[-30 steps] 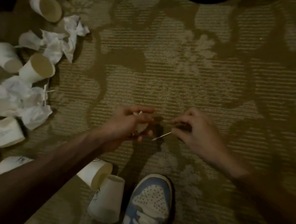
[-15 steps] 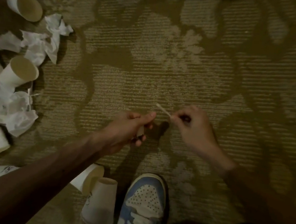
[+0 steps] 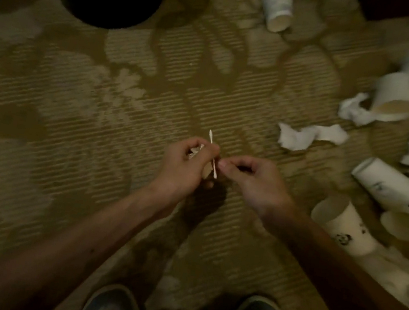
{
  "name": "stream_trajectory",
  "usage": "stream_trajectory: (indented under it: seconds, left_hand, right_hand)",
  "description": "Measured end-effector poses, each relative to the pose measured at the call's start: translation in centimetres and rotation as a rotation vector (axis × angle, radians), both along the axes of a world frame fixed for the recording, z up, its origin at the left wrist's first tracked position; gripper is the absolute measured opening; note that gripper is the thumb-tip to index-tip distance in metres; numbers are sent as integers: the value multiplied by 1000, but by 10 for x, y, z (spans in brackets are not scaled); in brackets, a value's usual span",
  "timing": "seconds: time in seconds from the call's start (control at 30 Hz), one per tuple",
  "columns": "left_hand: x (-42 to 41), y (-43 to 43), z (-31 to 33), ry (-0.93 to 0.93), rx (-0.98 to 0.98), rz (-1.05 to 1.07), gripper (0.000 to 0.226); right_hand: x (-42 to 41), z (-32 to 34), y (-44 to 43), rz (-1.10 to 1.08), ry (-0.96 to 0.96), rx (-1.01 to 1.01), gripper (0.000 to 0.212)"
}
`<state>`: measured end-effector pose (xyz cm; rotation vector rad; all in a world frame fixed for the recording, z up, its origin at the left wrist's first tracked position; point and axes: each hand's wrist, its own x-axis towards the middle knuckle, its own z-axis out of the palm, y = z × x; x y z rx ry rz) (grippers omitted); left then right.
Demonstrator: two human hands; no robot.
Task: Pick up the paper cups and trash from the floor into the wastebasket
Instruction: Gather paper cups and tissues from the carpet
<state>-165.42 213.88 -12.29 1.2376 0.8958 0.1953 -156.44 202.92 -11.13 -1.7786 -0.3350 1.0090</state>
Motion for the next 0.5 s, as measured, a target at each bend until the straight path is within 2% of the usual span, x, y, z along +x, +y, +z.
stream_trajectory:
  seconds: [0.13, 0.23, 0.3, 0.37, 0.4, 0.43, 0.5]
  left_hand:
    - [37, -11, 5, -53, -101, -54, 17]
    - [51, -13, 7, -56, -166, -64, 7]
    - [56, -14, 6, -36, -184, -95, 3]
    - [58, -13, 5, -19, -216, -105, 4]
    - [59, -12, 5, -14, -237, -98, 4]
    - [59, -11, 5, -8, -257, -92, 5]
    - [58, -9, 4, 10, -281, -87, 7]
  right_hand:
    - [53, 7, -34, -201, -458, -178, 8]
    - [90, 0, -49, -322, -690, -279, 21]
    - [111, -11, -50, -317, -706, -405, 49]
    - [127, -22, -49, -230, -648, -544, 79]
    - [132, -28, -49, -163, -623, -575, 87]
    - [135, -33, -49, -94, -608, -580, 88]
    - [137, -42, -49, 7, -635, -550, 77]
